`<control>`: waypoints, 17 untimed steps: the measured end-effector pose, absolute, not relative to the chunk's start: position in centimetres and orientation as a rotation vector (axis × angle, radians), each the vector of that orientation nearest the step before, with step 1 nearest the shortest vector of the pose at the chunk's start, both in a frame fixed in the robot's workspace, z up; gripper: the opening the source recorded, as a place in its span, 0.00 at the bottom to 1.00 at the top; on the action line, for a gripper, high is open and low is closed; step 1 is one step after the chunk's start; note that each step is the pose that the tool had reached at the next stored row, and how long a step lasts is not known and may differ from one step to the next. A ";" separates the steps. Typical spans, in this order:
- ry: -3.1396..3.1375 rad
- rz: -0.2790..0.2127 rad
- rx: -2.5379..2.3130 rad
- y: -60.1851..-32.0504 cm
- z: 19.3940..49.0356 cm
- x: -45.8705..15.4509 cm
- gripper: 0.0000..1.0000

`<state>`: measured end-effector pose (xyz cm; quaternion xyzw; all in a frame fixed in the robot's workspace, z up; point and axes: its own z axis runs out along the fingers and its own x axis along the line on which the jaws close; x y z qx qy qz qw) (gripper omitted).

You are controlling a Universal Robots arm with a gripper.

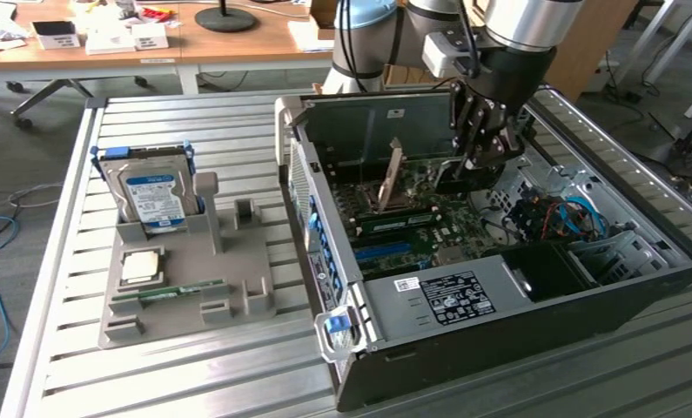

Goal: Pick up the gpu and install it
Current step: 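Insert the gpu into the slot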

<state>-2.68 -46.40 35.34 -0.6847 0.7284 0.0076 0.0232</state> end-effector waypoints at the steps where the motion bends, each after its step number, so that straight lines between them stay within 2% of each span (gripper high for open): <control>1: 2.255 0.023 -2.120 -46.4 35.3 -2.7 0.27; 17: 2.255 0.023 -2.120 -46.4 34.0 -3.6 0.27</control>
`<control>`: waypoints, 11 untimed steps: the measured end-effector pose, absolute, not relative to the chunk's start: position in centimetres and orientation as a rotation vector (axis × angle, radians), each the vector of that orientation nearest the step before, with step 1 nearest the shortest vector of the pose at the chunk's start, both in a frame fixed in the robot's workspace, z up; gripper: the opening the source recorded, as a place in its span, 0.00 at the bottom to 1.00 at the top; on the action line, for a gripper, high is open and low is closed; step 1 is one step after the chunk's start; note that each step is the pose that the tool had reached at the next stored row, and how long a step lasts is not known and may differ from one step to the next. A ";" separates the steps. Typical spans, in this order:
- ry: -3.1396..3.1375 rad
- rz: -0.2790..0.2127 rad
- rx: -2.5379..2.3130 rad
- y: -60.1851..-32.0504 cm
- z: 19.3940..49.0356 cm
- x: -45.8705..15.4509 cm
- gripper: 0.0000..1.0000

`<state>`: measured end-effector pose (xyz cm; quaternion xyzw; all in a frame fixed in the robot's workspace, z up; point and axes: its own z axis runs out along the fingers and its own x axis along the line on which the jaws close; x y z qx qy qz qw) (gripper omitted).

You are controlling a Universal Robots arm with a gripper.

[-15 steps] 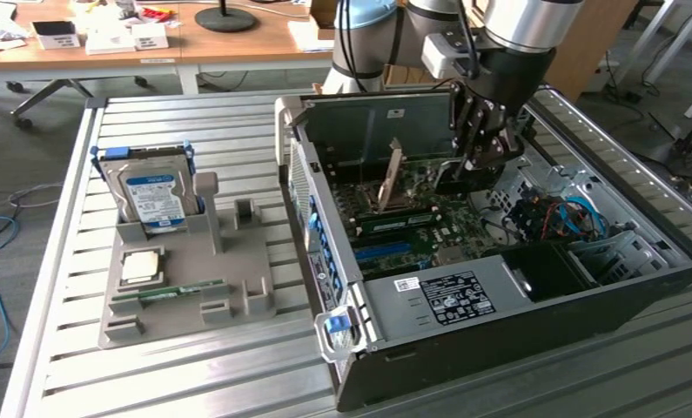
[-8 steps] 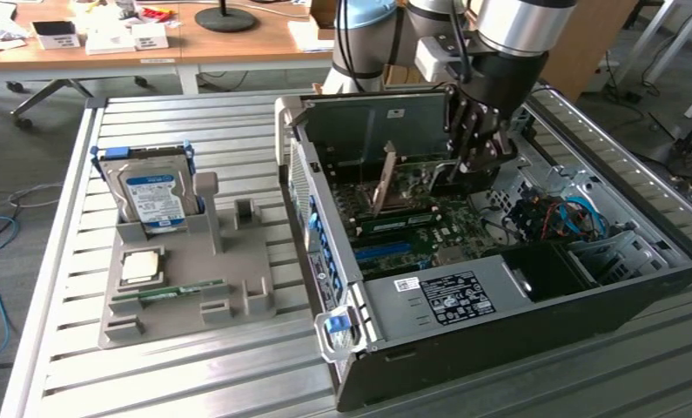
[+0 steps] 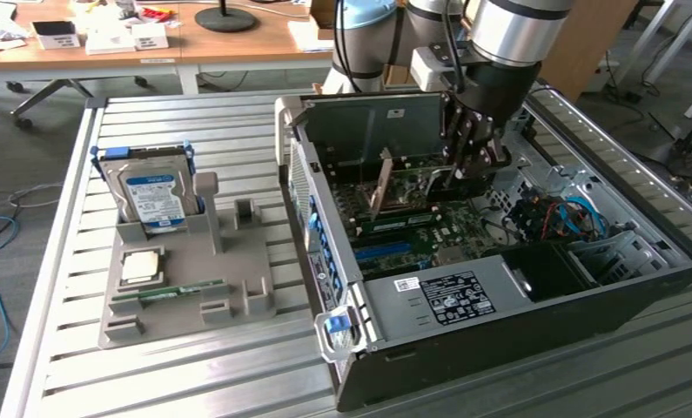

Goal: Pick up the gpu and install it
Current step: 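Insert the gpu into the slot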

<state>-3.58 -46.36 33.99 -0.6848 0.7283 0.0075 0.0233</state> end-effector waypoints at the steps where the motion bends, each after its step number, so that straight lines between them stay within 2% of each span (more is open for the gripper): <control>1: 2.255 0.023 -2.120 -46.4 34.0 -3.6 0.27; 11: 2.255 0.023 -2.120 -46.4 33.6 -3.7 0.27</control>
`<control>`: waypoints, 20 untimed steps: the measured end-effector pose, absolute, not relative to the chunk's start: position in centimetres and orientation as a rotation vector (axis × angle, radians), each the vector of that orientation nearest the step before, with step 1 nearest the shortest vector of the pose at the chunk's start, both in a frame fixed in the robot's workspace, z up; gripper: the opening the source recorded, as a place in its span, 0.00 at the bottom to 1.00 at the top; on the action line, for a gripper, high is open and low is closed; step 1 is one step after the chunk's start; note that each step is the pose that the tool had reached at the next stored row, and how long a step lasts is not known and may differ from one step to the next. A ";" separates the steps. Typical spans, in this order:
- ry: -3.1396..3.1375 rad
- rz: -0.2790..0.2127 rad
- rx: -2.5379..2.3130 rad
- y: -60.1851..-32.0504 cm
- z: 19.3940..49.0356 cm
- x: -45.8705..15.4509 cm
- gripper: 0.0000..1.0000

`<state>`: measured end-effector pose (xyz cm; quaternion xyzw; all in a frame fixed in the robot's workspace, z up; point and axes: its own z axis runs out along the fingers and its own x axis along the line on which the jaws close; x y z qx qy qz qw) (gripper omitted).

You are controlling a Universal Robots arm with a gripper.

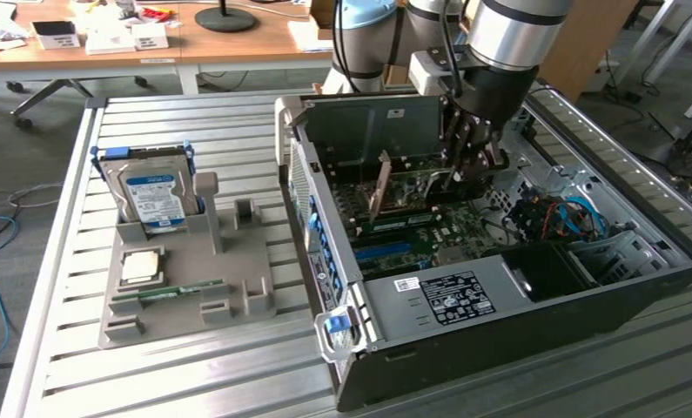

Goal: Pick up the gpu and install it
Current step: 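Insert the gpu into the slot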

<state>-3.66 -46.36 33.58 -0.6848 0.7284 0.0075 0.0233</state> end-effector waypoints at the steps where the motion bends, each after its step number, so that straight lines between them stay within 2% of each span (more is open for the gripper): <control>1: 2.255 0.023 -2.120 -46.4 33.6 -3.7 0.27; 20: 2.255 0.023 -2.120 -46.4 32.2 -4.2 0.27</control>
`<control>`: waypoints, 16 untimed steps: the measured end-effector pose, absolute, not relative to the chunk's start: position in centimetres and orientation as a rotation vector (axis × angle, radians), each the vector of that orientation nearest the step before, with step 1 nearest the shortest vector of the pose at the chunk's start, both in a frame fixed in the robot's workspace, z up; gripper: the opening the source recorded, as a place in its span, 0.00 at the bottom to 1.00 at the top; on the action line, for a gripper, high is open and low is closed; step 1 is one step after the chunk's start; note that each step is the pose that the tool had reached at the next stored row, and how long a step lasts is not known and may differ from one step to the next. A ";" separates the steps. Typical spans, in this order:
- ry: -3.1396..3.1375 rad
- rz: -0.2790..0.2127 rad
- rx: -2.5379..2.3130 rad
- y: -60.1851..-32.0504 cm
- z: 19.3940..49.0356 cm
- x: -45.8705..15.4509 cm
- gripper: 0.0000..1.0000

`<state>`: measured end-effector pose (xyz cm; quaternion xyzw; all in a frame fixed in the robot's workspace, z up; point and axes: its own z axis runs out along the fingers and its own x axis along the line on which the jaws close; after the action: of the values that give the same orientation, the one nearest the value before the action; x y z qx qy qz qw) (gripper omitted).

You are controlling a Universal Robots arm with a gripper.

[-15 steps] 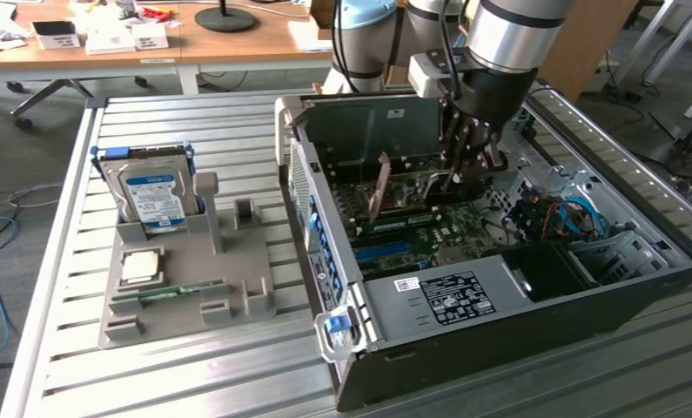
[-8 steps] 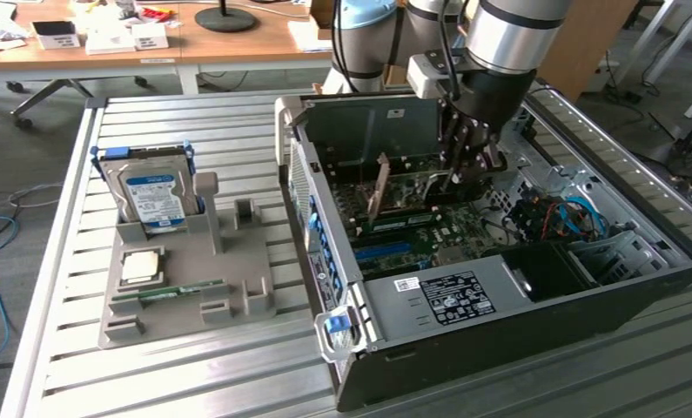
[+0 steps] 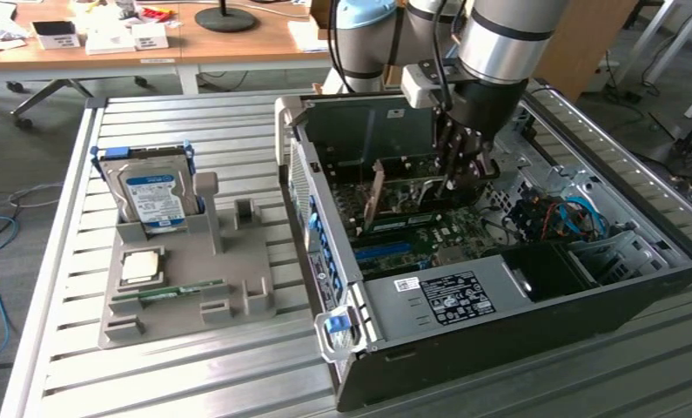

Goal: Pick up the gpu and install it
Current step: 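Insert the gpu into the slot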

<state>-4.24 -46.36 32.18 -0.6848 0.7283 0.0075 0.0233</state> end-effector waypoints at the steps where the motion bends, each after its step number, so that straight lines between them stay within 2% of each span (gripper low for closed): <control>1: 2.255 0.023 -2.120 -46.4 32.1 -4.3 0.27; 16: 2.255 0.023 -2.120 -46.4 30.3 -4.9 0.27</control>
<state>-4.91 -46.36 30.27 -0.6848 0.7283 0.0074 0.0233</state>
